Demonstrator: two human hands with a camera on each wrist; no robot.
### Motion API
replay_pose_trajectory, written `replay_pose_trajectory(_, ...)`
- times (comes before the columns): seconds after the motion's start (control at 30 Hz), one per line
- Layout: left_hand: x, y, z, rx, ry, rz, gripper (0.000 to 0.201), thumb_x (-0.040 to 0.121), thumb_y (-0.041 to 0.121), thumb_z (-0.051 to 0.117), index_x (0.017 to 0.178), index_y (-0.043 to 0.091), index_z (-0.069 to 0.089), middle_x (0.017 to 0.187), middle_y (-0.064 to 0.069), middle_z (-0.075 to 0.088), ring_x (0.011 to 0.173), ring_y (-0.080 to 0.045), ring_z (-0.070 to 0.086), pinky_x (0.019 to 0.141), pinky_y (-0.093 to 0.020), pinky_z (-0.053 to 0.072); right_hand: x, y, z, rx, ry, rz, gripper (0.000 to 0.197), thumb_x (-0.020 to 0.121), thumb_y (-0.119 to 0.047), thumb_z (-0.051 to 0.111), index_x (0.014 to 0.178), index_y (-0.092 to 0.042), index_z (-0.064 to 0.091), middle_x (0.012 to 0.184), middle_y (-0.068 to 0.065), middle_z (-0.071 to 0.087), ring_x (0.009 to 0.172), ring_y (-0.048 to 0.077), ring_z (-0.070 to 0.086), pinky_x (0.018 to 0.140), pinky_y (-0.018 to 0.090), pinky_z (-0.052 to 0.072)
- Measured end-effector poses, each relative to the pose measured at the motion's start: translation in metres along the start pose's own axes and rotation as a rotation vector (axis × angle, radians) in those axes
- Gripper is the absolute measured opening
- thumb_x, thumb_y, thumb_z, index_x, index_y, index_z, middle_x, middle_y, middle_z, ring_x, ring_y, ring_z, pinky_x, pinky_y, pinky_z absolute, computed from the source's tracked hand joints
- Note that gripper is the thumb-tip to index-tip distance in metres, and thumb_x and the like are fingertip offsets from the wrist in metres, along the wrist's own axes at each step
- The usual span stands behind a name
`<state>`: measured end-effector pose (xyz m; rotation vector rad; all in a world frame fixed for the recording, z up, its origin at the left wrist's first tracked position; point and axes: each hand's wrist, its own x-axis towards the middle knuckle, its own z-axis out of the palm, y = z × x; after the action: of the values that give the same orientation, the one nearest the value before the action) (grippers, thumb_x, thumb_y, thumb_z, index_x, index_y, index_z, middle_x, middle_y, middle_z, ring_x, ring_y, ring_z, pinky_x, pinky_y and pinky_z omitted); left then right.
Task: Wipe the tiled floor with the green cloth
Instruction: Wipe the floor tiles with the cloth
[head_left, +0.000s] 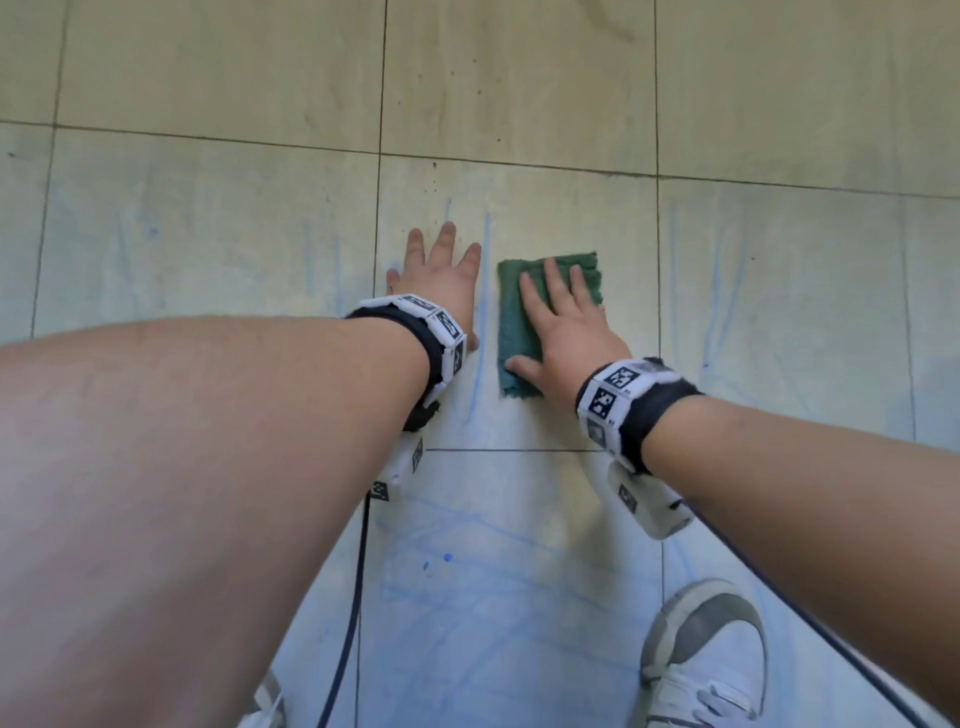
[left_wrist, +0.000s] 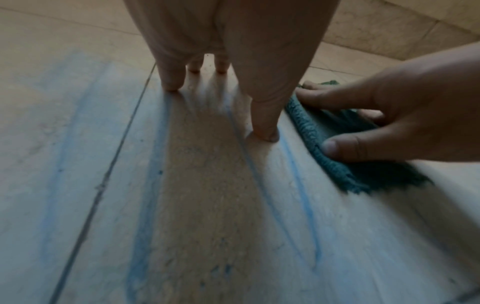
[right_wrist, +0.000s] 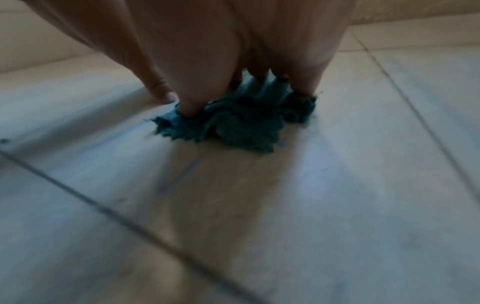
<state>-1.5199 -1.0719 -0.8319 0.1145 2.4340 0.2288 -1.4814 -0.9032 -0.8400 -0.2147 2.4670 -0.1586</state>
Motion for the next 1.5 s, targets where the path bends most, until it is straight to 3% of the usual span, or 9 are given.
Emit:
replay_pose_trajectory(0.17,-0.001,-0.001,-0.003,0.002,-0.013,0.001,0.106,0.083,0.03,0.079,0.158,0.023,0.004,0.165,-0.003,-0.014,0.15,-0.035,-0.013,0.118,-0.06,0.018,0.044,0.059,-0.056,0.019,0.096,0.242,0.099,0.092,-0.059,0.057,0.16,-0.02,-0.003,0.166,0.01,-0.009,0.152,0.037,-0.004,0.124,0.047,0.009)
replay_pose_trajectory(0.3,0.0,-0.001,-0.002,0.004,-0.014,-0.003,0.107,0.082,0.029,0.079,0.158,0.023,0.003,0.165,-0.003,-0.013,0.15,-0.034,-0.013,0.118,-0.059,0.018,0.062,0.069,-0.081,-0.008,0.032,0.328,0.102,0.09,-0.06,0.059,0.16,-0.017,-0.001,0.166,0.012,-0.006,0.151,0.041,0.002,0.12,0.056,0.02)
replay_pose_trajectory(0.4,0.0,0.0,-0.003,0.011,-0.014,0.001,0.107,0.082,0.029,0.079,0.158,0.023,0.004,0.165,-0.004,-0.012,0.15,-0.035,-0.012,0.117,-0.059,0.02,0.044,0.038,-0.061,-0.028,0.045,0.215,0.101,0.091,-0.056,0.06,0.159,-0.014,-0.002,0.166,0.016,-0.007,0.151,0.043,0.0,0.122,0.051,0.014)
replay_pose_trajectory(0.53,0.0,0.0,-0.002,0.001,-0.016,-0.001,0.107,0.081,0.032,0.08,0.158,0.024,0.005,0.165,-0.003,-0.013,0.15,-0.035,-0.013,0.117,-0.06,0.019,0.01,-0.009,-0.013,-0.01,-0.009,-0.029,0.104,0.089,-0.051,0.066,0.16,-0.022,-0.003,0.165,0.006,-0.018,0.152,0.034,-0.012,0.12,0.056,0.01)
replay_pose_trajectory(0.7,-0.002,0.0,-0.002,0.011,0.003,-0.014,0.106,0.082,0.034,0.078,0.158,0.026,0.005,0.165,-0.001,-0.013,0.15,-0.033,-0.012,0.118,-0.057,0.02,0.022,0.007,-0.019,-0.078,-0.034,-0.106,0.102,0.089,-0.055,0.063,0.159,-0.027,-0.006,0.165,0.003,-0.019,0.152,0.03,-0.014,0.123,0.052,0.008)
replay_pose_trajectory(0.93,-0.002,-0.001,-0.003,0.024,-0.015,-0.03,0.104,0.085,0.034,0.075,0.158,0.027,0.0,0.164,0.001,-0.017,0.15,-0.031,-0.015,0.118,-0.056,0.021,0.097,0.049,-0.084,0.014,0.101,0.09,0.099,0.091,-0.058,0.06,0.16,-0.024,-0.003,0.166,0.007,-0.011,0.152,0.035,-0.007,0.123,0.052,0.009)
replay_pose_trajectory(1.13,-0.002,0.001,-0.002,0.027,-0.03,-0.014,0.104,0.085,0.033,0.075,0.158,0.025,0.0,0.164,0.0,-0.018,0.15,-0.032,-0.016,0.119,-0.057,0.019,0.082,0.102,-0.08,0.069,0.157,0.344,0.098,0.092,-0.06,0.055,0.16,-0.02,-0.003,0.166,0.011,-0.008,0.151,0.039,-0.004,0.124,0.047,0.007)
replay_pose_trajectory(1.3,-0.001,0.001,-0.001,0.028,-0.016,-0.003,0.103,0.086,0.033,0.074,0.158,0.024,0.001,0.164,-0.001,-0.017,0.15,-0.034,-0.014,0.119,-0.057,0.016,0.023,0.038,-0.029,0.0,0.068,0.11,0.1,0.092,-0.057,0.058,0.159,-0.021,-0.007,0.165,0.009,-0.018,0.151,0.037,-0.011,0.122,0.054,0.012)
replay_pose_trajectory(1.5,-0.001,0.001,0.001,0.043,0.02,0.0,0.103,0.085,0.033,0.076,0.158,0.023,0.004,0.164,-0.004,-0.014,0.15,-0.036,-0.011,0.118,-0.059,0.017,-0.039,-0.005,0.025,-0.14,-0.12,-0.165,0.102,0.092,-0.056,0.058,0.157,-0.026,-0.014,0.163,0.002,-0.026,0.15,0.03,-0.022,0.122,0.051,0.001)
